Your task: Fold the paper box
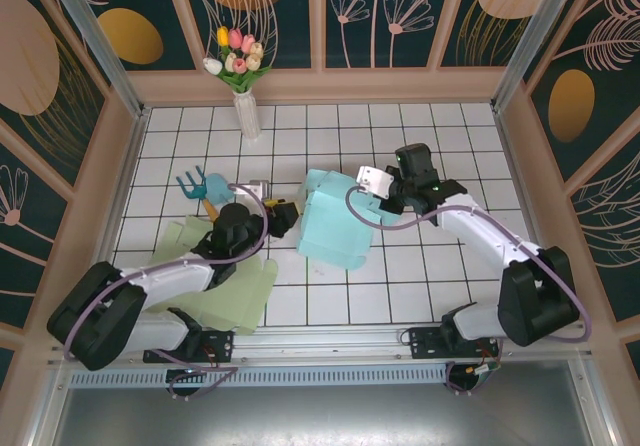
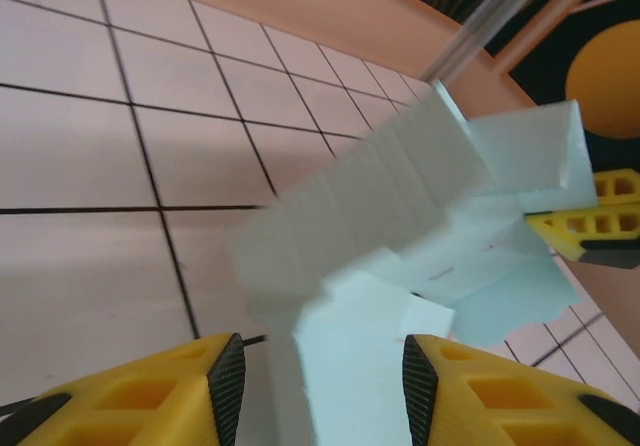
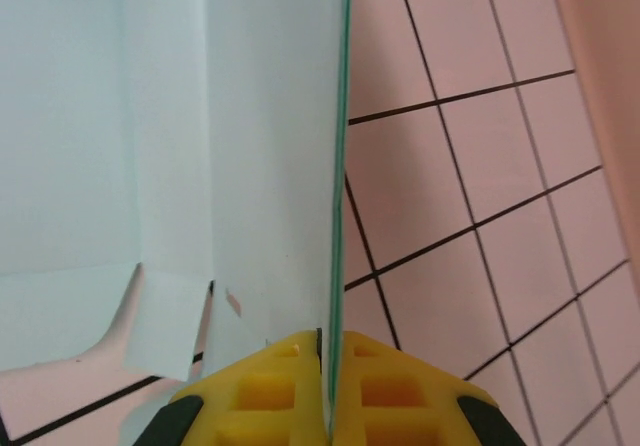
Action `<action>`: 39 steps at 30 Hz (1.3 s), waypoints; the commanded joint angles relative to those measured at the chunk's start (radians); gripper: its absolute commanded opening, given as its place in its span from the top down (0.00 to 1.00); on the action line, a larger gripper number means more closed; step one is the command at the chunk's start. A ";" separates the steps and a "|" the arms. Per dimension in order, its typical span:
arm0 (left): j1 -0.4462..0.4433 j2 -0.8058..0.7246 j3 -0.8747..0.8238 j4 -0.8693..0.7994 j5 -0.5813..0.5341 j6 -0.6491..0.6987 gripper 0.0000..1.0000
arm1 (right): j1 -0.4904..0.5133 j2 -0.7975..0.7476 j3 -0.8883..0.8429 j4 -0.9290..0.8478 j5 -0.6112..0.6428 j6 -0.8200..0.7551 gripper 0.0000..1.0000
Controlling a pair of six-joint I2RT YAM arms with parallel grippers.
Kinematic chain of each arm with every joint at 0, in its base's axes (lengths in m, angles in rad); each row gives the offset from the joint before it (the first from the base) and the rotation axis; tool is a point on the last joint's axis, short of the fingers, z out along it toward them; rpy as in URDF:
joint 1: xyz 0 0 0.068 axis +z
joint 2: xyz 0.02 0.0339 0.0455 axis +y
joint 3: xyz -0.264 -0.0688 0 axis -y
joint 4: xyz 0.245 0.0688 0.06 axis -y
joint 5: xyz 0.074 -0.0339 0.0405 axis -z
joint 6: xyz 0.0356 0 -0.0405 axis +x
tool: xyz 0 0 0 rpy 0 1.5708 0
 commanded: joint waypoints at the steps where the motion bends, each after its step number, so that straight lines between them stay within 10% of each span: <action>1: -0.001 -0.075 -0.032 -0.027 -0.114 0.051 0.53 | 0.011 -0.056 -0.041 0.089 0.025 -0.130 1.00; 12: -0.001 -0.163 -0.152 0.043 -0.330 0.168 0.55 | 0.014 -0.002 -0.019 0.012 -0.040 -0.370 1.00; 39: -0.001 0.293 -0.108 0.464 0.163 0.261 0.51 | 0.004 0.169 -0.119 0.413 -0.089 -0.592 1.00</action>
